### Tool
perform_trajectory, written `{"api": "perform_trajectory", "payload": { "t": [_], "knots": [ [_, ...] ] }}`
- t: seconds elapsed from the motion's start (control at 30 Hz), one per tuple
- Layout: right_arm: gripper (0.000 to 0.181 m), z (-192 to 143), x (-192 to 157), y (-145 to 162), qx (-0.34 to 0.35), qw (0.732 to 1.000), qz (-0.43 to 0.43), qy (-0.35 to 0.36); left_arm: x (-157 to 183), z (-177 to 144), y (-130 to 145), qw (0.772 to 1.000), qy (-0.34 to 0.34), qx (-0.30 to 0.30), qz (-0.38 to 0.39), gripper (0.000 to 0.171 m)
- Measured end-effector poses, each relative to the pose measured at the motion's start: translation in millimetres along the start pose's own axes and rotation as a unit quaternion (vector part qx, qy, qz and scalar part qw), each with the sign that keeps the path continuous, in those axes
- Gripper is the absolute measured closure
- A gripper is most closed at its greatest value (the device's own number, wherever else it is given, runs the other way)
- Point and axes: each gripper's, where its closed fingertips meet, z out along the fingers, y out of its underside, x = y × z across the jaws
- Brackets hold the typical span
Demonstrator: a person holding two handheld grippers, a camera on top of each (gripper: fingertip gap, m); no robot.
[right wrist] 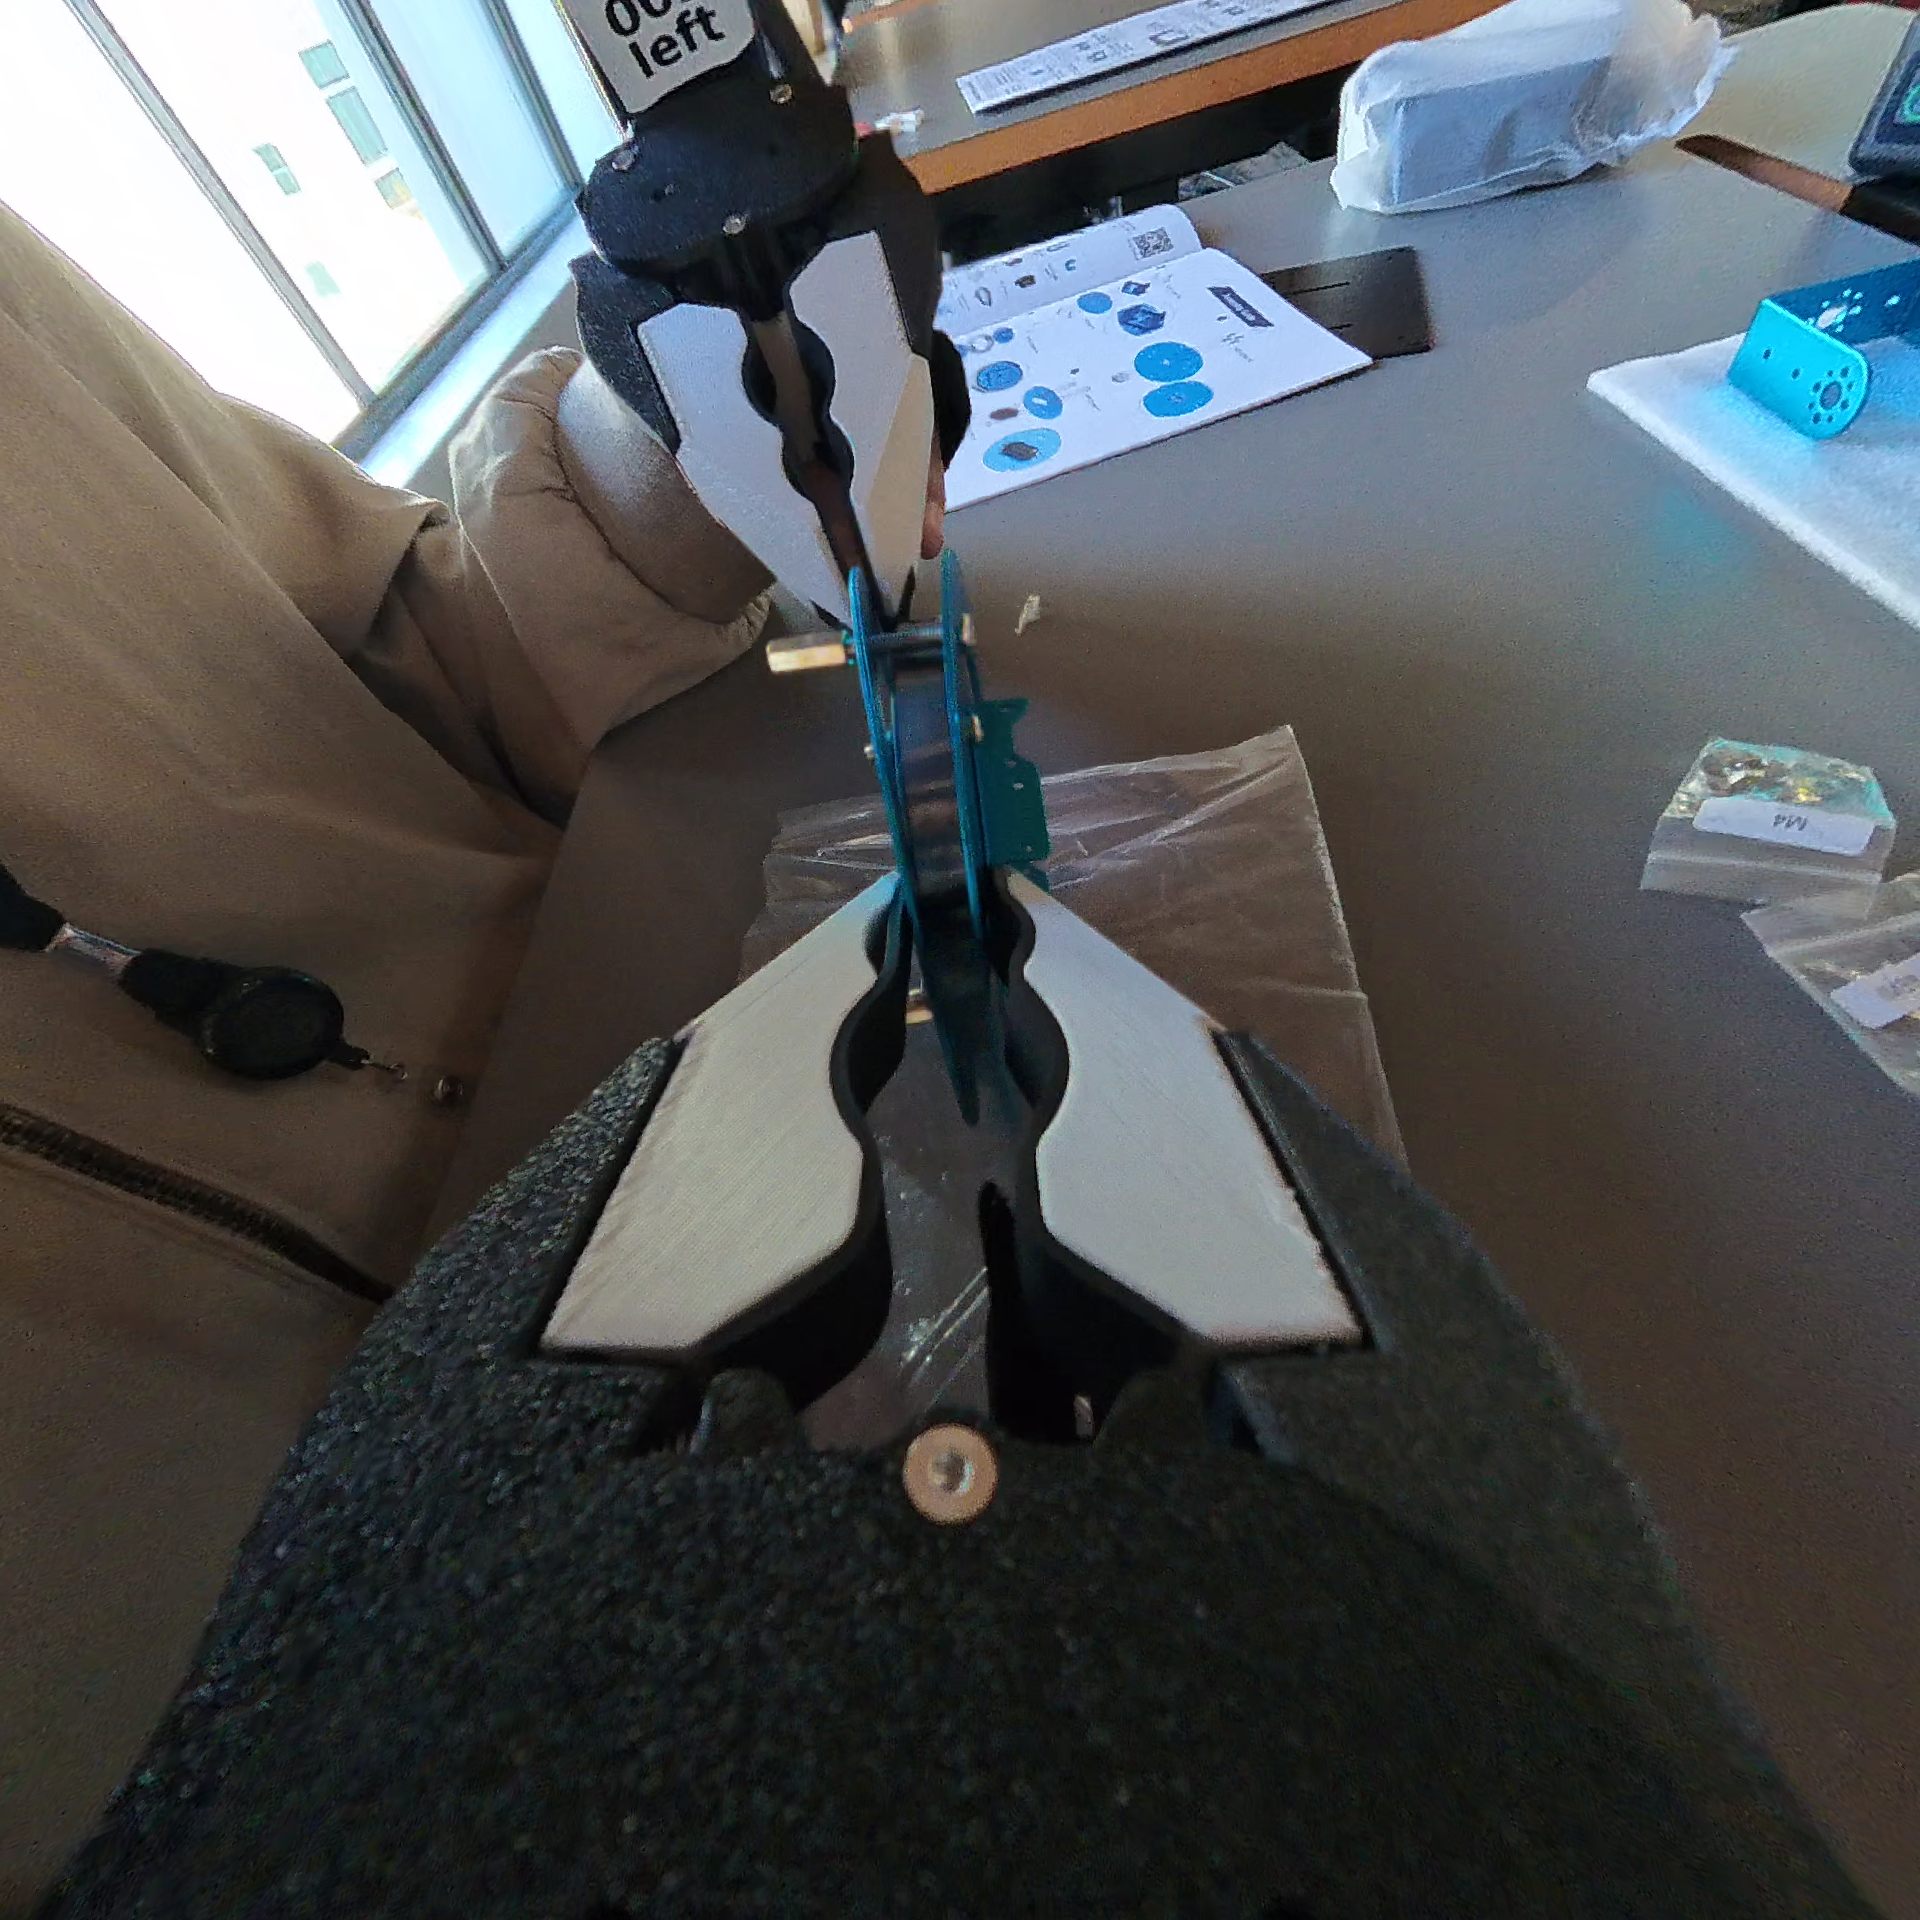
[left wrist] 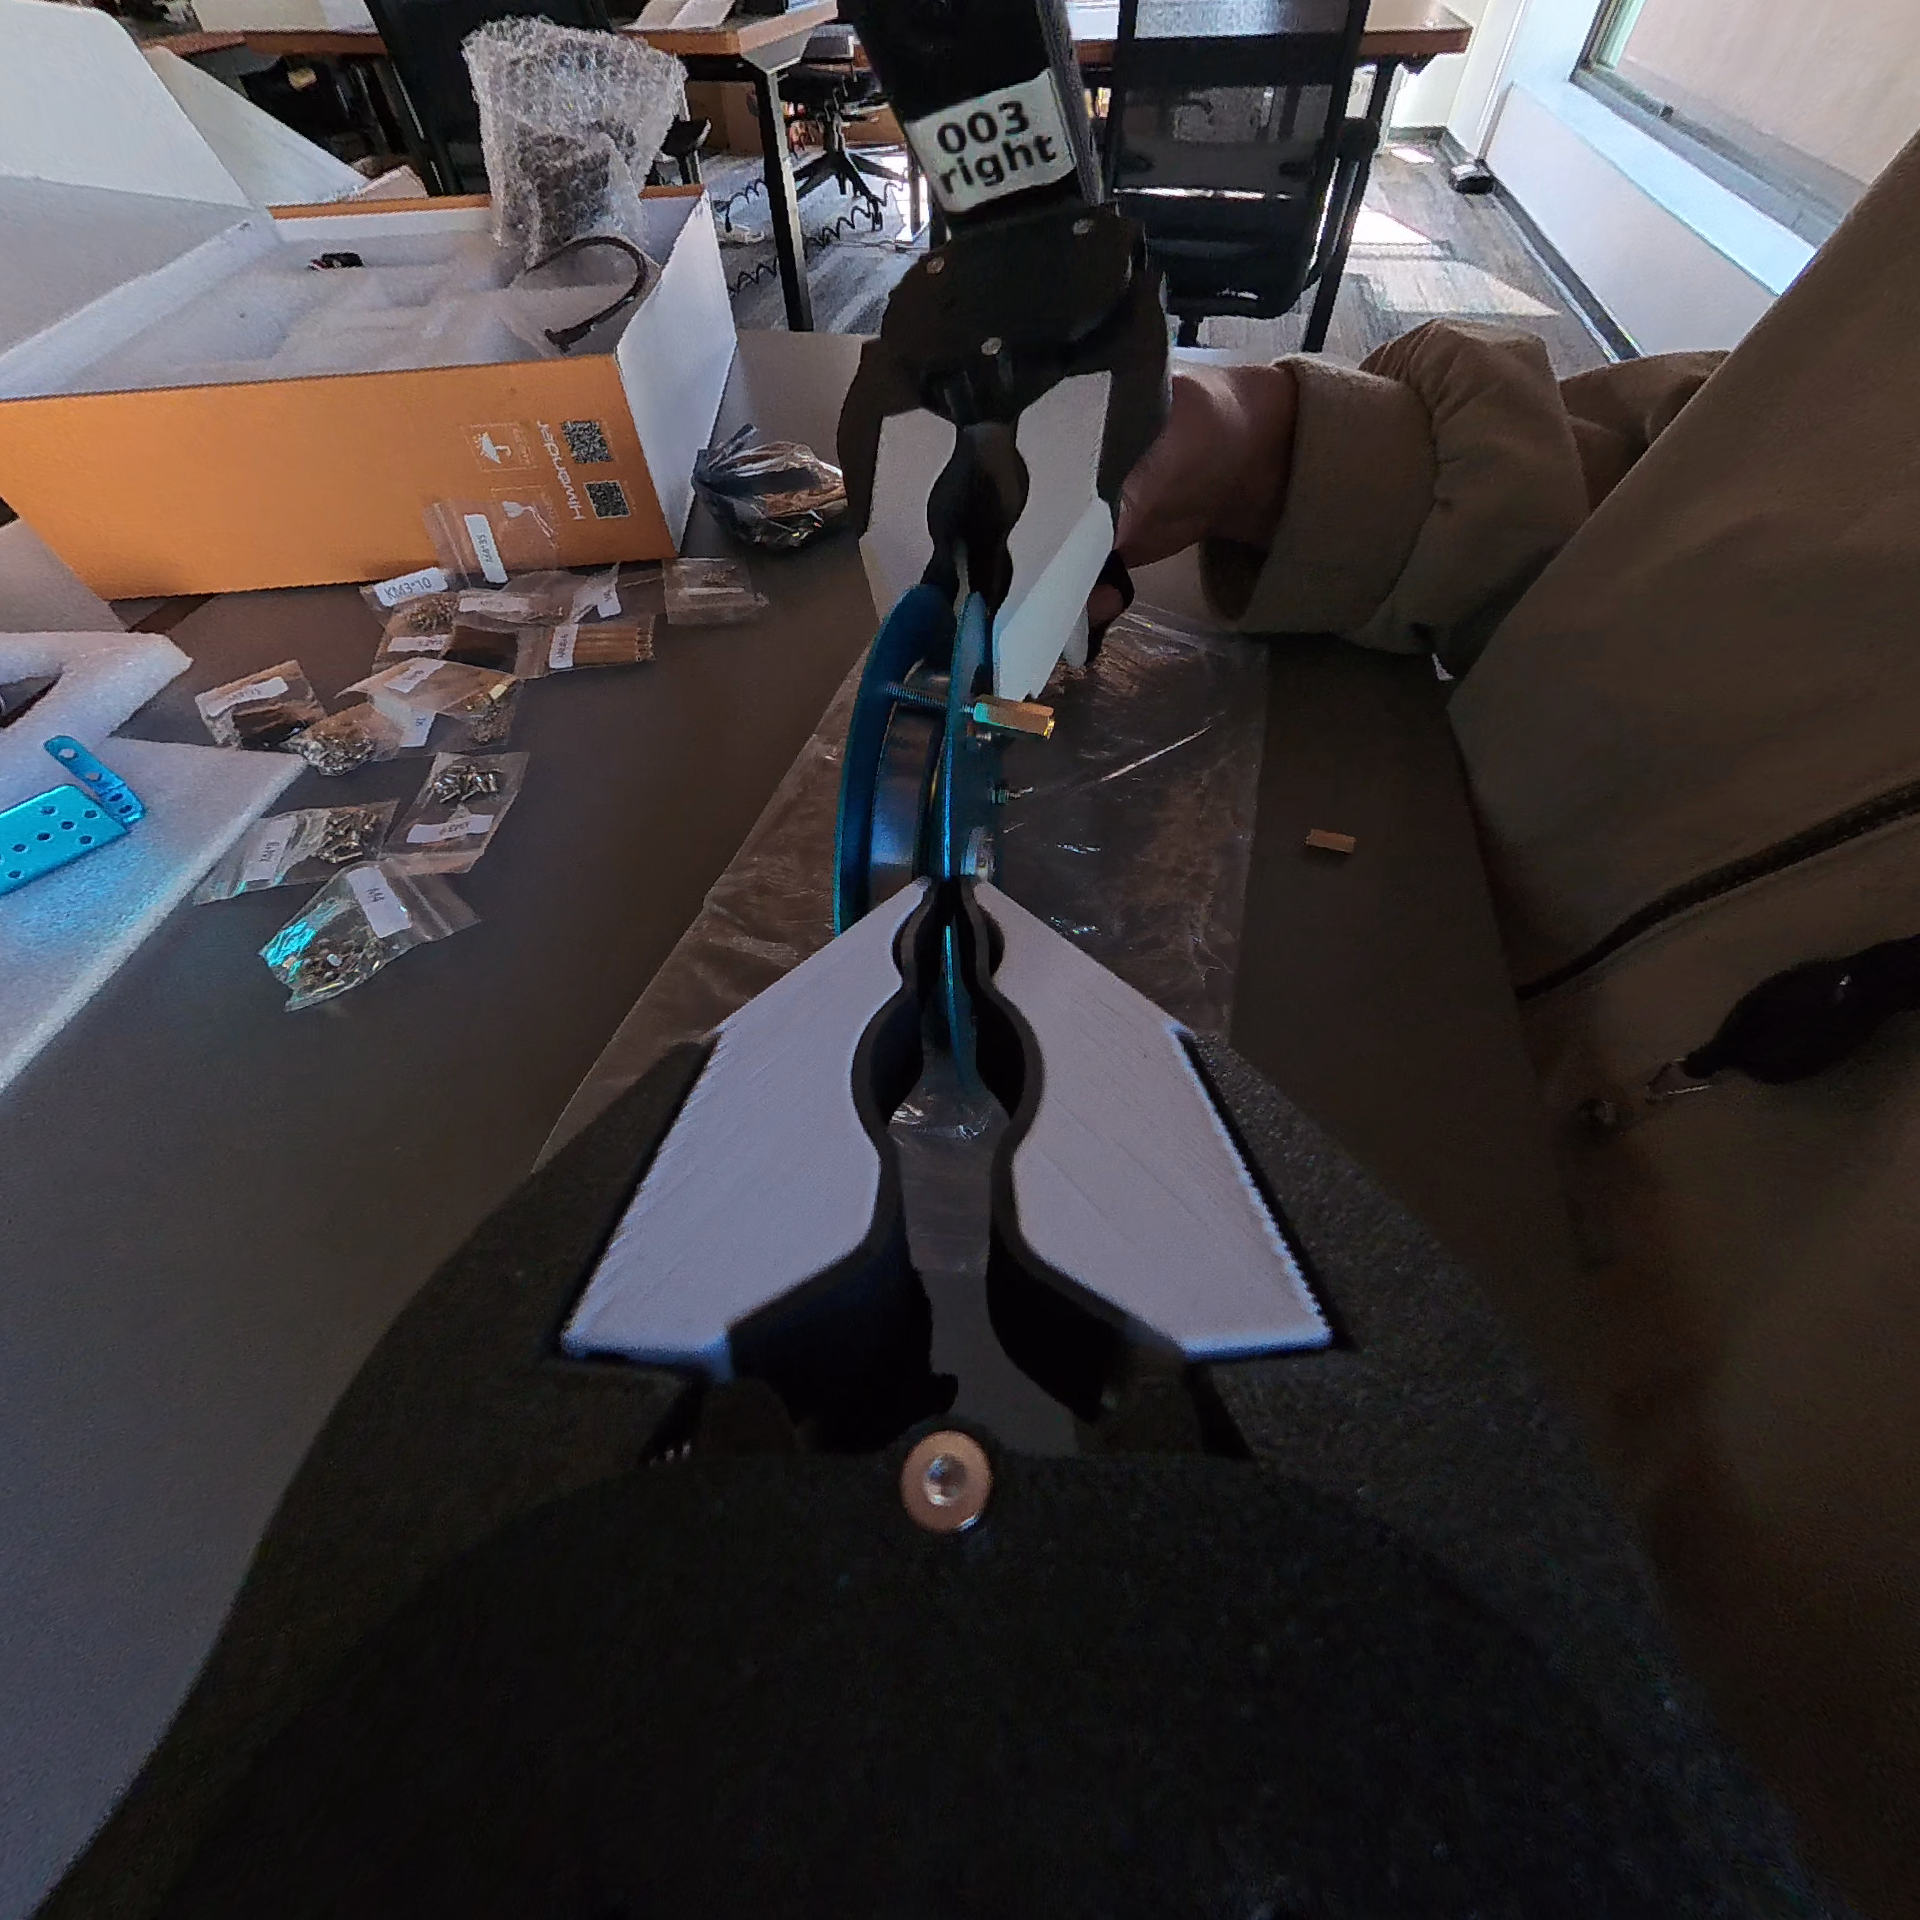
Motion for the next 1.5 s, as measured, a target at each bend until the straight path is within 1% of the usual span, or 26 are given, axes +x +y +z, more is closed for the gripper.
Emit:
{"api": "perform_trajectory", "payload": {
  "t": [0.07, 0.13, 0.17, 0.23, 0.3, 0.33, 0.37, 0.43, 0.5, 0.53, 0.57, 0.6, 0.77, 0.87, 0.97, 1.2, 1.27, 1.33, 1.43, 1.5],
  "knots": [
    [0.168, -0.2, -1.3, 0.9, 0.001, 1.000, 0.005, -0.008, 0.4, 0.0, 0.0, 1.000, -0.003, 0.002, 0.007, 0.171],
    [0.168, 0.8, -3.6, 0.9, 0.000, 1.000, -0.014, -0.010, 1.3, -1.7, -0.1, 1.000, -0.006, 0.002, 0.018, 0.171],
    [0.168, 1.3, -4.1, 0.5, 0.000, 1.000, -0.017, -0.011, 0.1, -3.8, -2.9, 1.000, -0.012, 0.009, 0.019, 0.166],
    [0.168, 2.3, -5.1, -0.3, 0.001, 1.000, -0.017, -0.015, -0.7, -9.6, -10.5, 0.999, -0.012, 0.027, 0.014, 0.148],
    [0.168, 3.3, -5.3, -1.2, 0.001, 1.000, -0.015, -0.018, -3.8, -11.8, -14.4, 0.999, -0.018, 0.032, 0.009, 0.127],
    [0.168, 3.7, -5.4, -1.5, 0.001, 1.000, -0.009, -0.021, -4.0, -9.6, -12.9, 0.999, -0.018, 0.023, 0.013, 0.119],
    [0.168, 3.9, -6.0, -1.7, 0.001, 1.000, -0.005, -0.024, -3.8, -5.6, -9.0, 1.000, -0.016, 0.008, 0.017, 0.118],
    [0.168, 4.1, -7.1, -1.7, 0.001, 1.000, -0.007, -0.027, -3.1, 4.5, 1.4, 0.999, -0.007, -0.025, 0.023, 0.118],
    [0.168, 4.3, -8.6, -1.7, 0.003, 1.000, -0.011, -0.028, -3.5, 12.2, 8.0, 0.999, 0.004, -0.043, 0.017, 0.123],
    [0.168, 4.3, -9.2, -1.6, 0.003, 1.000, -0.014, -0.028, -2.3, 14.5, 9.2, 0.999, 0.012, -0.046, 0.016, 0.132],
    [0.168, 4.2, -9.7, -1.4, 0.004, 0.999, -0.016, -0.027, -1.2, 15.8, 9.3, 0.999, 0.016, -0.047, 0.020, 0.148],
    [0.168, 4.1, -10.0, -1.4, 0.005, 0.999, -0.017, -0.026, -0.1, 16.4, 9.5, 0.998, 0.018, -0.048, 0.027, 0.152],
    [0.168, 2.2, -9.2, -1.3, 0.001, 1.000, -0.018, -0.019, 2.3, 15.2, 11.5, 0.998, 0.010, -0.062, 0.029, 0.153],
    [0.168, -1.3, -10.5, 1.1, -0.003, 0.999, -0.028, -0.017, 8.4, 13.4, 11.9, 0.998, 0.012, -0.055, 0.039, 0.154],
    [0.168, -3.7, -9.8, 2.8, -0.004, 1.000, -0.019, -0.018, 8.9, 11.4, 14.1, 0.997, 0.007, -0.053, 0.050, 0.156],
    [0.166, -5.2, -5.7, 3.5, 0.001, 1.000, -0.020, -0.006, 8.7, 9.0, 16.2, 0.998, 0.012, -0.052, 0.044, 0.157],
    [0.164, -6.4, -3.6, 3.8, 0.003, 1.000, -0.026, 0.009, 9.2, 9.6, 15.5, 0.998, 0.008, -0.052, 0.039, 0.158],
    [0.161, -9.2, -0.4, 3.2, 0.000, 0.999, -0.024, 0.032, 8.2, 10.0, 15.4, 0.999, -0.002, -0.051, 0.018, 0.158],
    [0.149, -22.3, 11.4, -1.2, -0.008, 0.992, -0.033, 0.118, 9.6, 11.0, 15.4, 0.998, -0.031, -0.043, -0.018, 0.158],
    [0.146, -35.1, 14.8, -5.0, -0.007, 0.984, -0.041, 0.176, 12.5, 12.1, 15.5, 0.997, -0.058, -0.038, -0.033, 0.159]
  ]
}}
